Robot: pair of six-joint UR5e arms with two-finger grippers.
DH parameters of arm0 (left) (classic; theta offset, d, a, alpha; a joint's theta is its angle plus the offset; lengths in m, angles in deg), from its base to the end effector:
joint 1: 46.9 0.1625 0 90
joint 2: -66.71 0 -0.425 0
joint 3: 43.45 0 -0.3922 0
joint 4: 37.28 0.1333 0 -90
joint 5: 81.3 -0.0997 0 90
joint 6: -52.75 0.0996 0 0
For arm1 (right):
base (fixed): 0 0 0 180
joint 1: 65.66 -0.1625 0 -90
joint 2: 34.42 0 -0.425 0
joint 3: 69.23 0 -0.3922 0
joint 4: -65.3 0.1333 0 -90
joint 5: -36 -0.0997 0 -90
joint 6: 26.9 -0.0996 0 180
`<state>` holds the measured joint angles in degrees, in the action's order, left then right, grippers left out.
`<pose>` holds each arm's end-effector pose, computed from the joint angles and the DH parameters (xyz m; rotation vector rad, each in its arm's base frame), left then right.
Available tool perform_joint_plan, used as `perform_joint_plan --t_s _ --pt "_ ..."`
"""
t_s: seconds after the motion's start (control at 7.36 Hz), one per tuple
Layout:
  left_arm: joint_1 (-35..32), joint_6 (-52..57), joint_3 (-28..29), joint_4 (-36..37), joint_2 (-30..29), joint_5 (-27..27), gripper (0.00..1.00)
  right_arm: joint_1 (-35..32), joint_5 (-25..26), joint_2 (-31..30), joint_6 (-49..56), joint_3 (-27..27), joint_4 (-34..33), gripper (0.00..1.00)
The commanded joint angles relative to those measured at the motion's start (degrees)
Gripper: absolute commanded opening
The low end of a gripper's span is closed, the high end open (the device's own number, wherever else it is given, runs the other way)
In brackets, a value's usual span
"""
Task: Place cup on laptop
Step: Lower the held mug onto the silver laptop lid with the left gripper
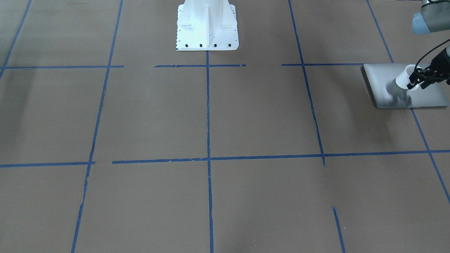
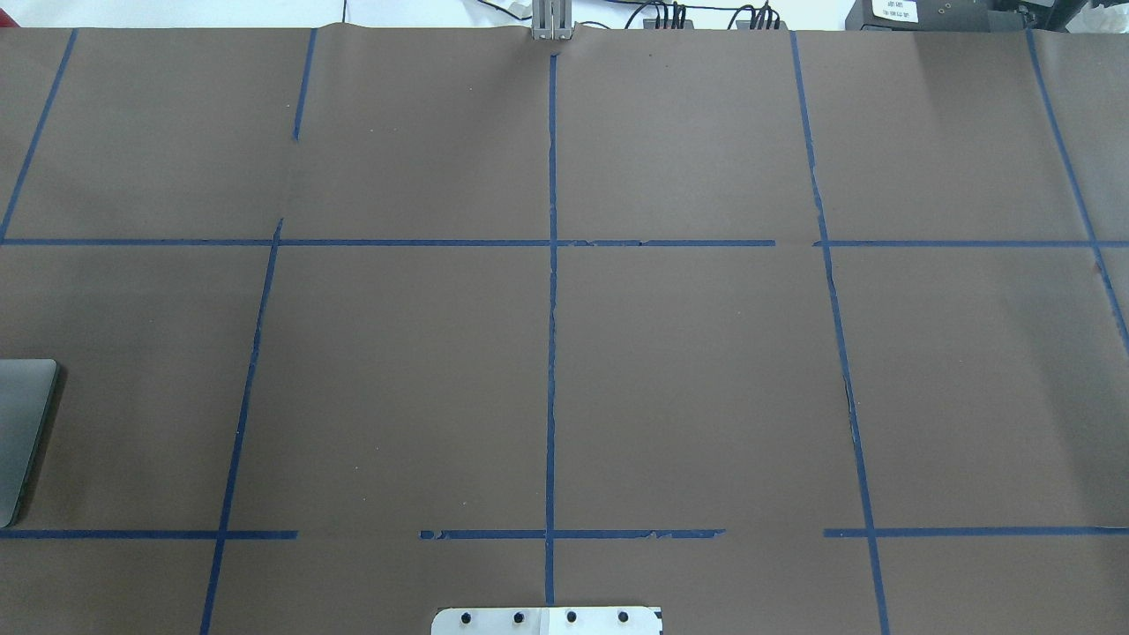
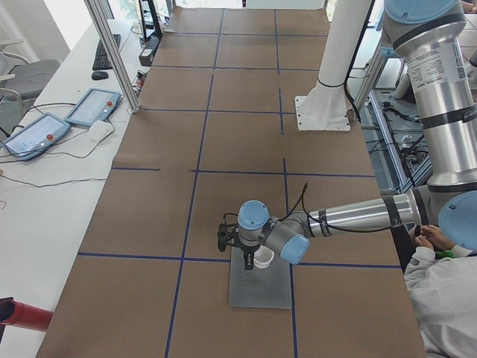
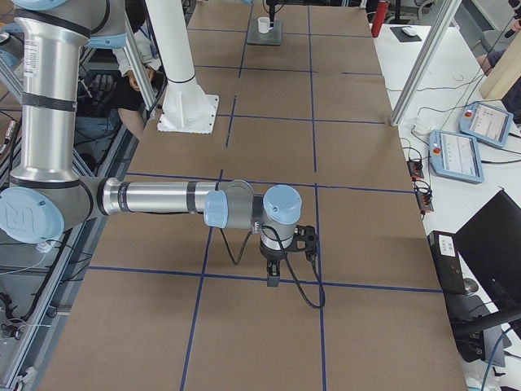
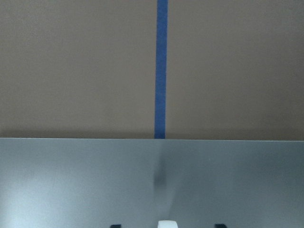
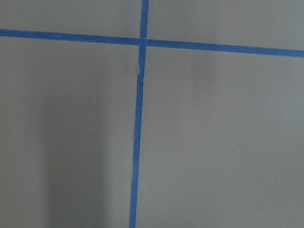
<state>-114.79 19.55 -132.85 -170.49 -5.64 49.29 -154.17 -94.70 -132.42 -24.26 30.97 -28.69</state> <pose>0.0743 -0.3648 0.7168 0.0459 0.8102 -0.0285 0.0571 -0.4317 0.6469 -0.0228 -0.7107 -0.0579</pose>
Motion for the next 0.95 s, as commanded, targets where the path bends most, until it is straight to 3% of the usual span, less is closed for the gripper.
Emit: perform_joint_plan --t_s 0.0,0.27,0.41,0.68,0.82 --pt "-0.5 0.3 -4.4 0.8 1.0 0.1 1.0 0.0 0.0 0.0 0.0 0.0 0.0 1.0" --pt "-0.8 5.1 -8.9 4.2 2.7 2.8 1.0 0.0 0.0 0.1 0.0 0.0 0.0 1.0" --pt "-4.8 12.0 -12.2 10.6 3.3 3.6 1.0 0.0 0.0 0.0 0.0 0.0 0.0 1.0" --pt "-19.9 34.6 -18.7 35.4 0.7 3.0 1.0 0.0 0.0 0.1 0.0 0.0 -0.1 1.0" --pt "-24.7 43.8 -19.1 46.2 -4.2 0.9 1.0 0.0 0.0 0.0 0.0 0.0 -0.1 1.0"
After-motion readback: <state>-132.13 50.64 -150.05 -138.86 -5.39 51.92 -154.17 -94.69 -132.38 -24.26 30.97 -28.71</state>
